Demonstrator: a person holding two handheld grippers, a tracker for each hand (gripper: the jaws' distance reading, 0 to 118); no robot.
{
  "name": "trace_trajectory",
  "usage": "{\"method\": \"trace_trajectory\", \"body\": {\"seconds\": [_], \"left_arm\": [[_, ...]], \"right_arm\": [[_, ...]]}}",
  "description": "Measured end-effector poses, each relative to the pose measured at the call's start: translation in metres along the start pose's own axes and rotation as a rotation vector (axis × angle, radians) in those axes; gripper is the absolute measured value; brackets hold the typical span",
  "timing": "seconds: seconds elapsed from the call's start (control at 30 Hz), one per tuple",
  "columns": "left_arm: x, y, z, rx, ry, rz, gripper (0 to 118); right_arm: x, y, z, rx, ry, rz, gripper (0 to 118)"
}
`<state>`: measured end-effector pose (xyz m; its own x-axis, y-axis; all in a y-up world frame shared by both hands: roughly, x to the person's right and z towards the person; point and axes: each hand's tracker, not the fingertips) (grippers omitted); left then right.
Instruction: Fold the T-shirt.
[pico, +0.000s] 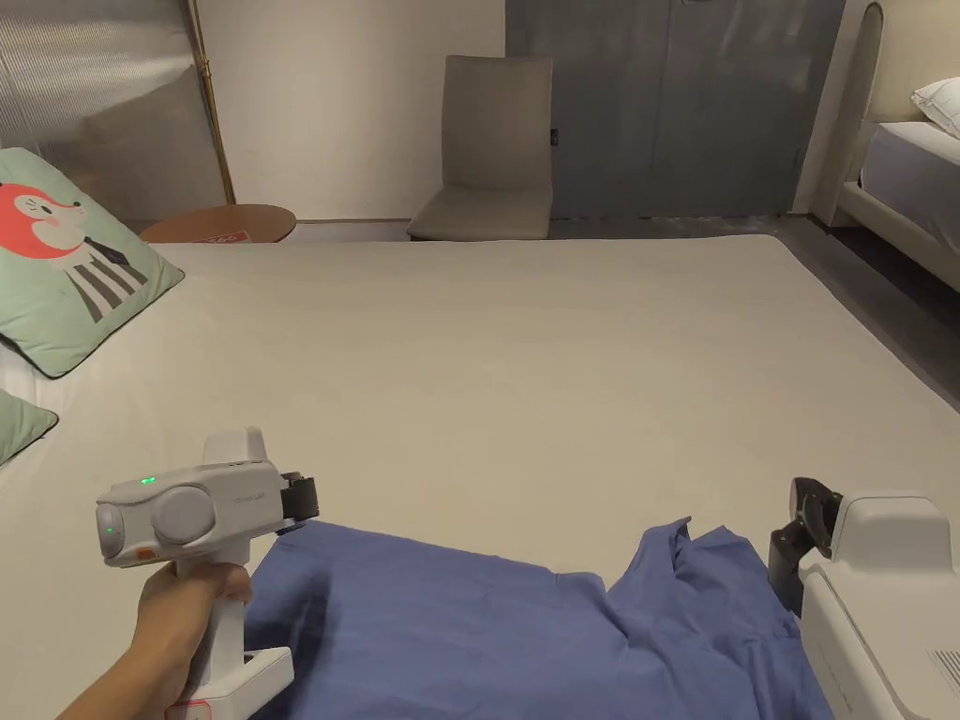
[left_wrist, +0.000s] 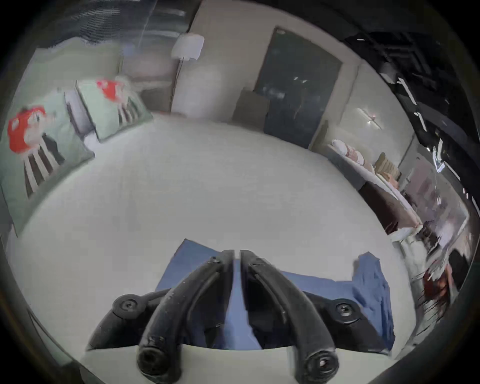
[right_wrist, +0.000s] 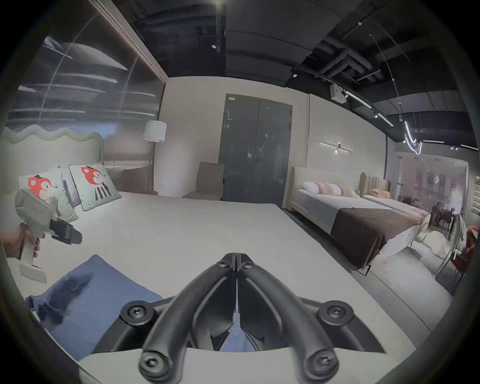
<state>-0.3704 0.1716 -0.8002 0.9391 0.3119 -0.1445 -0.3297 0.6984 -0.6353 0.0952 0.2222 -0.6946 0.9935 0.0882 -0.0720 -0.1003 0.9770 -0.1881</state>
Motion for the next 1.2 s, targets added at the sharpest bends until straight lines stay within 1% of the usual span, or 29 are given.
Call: {"method": "trace_trajectory", "body": {"seconds": [0.03,0.07,0.1,0.13,0.2,0.27,0.33,0.37,0.4,0.43,0.47,0.5,0.53,0.57,0.67,0.77,0.83,0.87,0.93,0.97,1.0,1.03,1.13,1.17,1.2], "left_arm": [[-0.006,0.005,-0.015,-0.028,0.007,0.007,41],[-0.011,0.007,-0.028,-0.043,0.02,0.01,69],[-0.013,0.009,-0.037,-0.081,0.04,-0.01,69],[-0.014,0.01,-0.049,-0.117,0.071,-0.033,75],[-0.013,0.009,-0.065,-0.161,0.113,-0.112,94],[-0.012,0.008,-0.074,-0.168,0.142,-0.172,94],[-0.009,0.004,-0.084,-0.217,0.148,-0.219,90],[-0.013,0.004,-0.089,-0.232,0.142,-0.227,82],[-0.012,0.002,-0.094,-0.233,0.139,-0.231,71],[-0.011,-0.001,-0.097,-0.246,0.138,-0.24,57],[-0.009,-0.006,-0.1,-0.267,0.137,-0.246,34],[-0.014,-0.008,-0.108,-0.303,0.126,-0.255,15],[-0.013,-0.012,-0.108,-0.299,0.114,-0.269,5],[-0.011,-0.014,-0.105,-0.273,0.121,-0.284,1],[-0.017,-0.007,-0.104,-0.252,0.135,-0.276,1],[-0.012,-0.006,-0.077,-0.139,0.126,-0.267,1],[-0.007,-0.004,-0.054,-0.089,0.111,-0.276,1],[-0.006,-0.003,-0.044,-0.069,0.103,-0.279,1],[0.003,-0.003,-0.016,-0.023,0.068,-0.299,1],[0.004,-0.002,-0.007,-0.02,0.059,-0.303,1],[0.007,-0.002,0.005,-0.003,0.051,-0.311,1],[0.013,-0.002,0.017,0.01,0.041,-0.315,1],[0.021,0.0,0.04,0.035,0.019,-0.317,1],[0.019,0.002,0.04,0.036,0.017,-0.315,1],[0.02,0.003,0.044,0.045,0.015,-0.313,1]], "right_arm": [[0.001,-0.003,-0.007,-0.009,-0.004,-0.002,1],[0.002,-0.004,-0.008,-0.02,-0.007,-0.003,1],[0.003,-0.007,-0.014,-0.033,-0.01,-0.002,1],[0.004,-0.011,-0.021,-0.047,-0.014,0.002,1],[0.006,-0.012,-0.026,-0.066,-0.02,0.01,1],[0.008,-0.015,-0.03,-0.087,-0.022,0.013,1],[0.008,-0.026,-0.039,-0.106,-0.024,0.014,1],[0.009,-0.028,-0.041,-0.112,-0.025,0.016,1],[0.009,-0.031,-0.044,-0.12,-0.027,0.019,1],[0.01,-0.032,-0.045,-0.123,-0.027,0.019,1],[0.008,-0.031,-0.043,-0.129,-0.027,0.021,1],[0.008,-0.032,-0.043,-0.135,-0.027,0.021,1],[0.009,-0.033,-0.043,-0.139,-0.026,0.023,1],[0.01,-0.034,-0.044,-0.146,-0.026,0.024,1],[0.015,-0.035,-0.045,-0.161,-0.026,0.022,1],[0.02,-0.03,-0.051,-0.202,-0.02,-0.006,2],[0.029,-0.03,-0.068,-0.282,-0.009,-0.028,5],[0.033,-0.033,-0.079,-0.323,-0.01,-0.031,24],[0.043,-0.038,-0.103,-0.433,-0.002,-0.055,79],[0.046,-0.042,-0.114,-0.474,-0.003,-0.057,99],[0.049,-0.044,-0.122,-0.538,-0.008,-0.077,103],[0.051,-0.049,-0.129,-0.565,-0.018,-0.072,101],[0.05,-0.064,-0.146,-0.629,-0.034,-0.033,101],[0.051,-0.069,-0.149,-0.659,-0.037,-0.046,101],[0.049,-0.074,-0.152,-0.687,-0.035,-0.042,100]]}}
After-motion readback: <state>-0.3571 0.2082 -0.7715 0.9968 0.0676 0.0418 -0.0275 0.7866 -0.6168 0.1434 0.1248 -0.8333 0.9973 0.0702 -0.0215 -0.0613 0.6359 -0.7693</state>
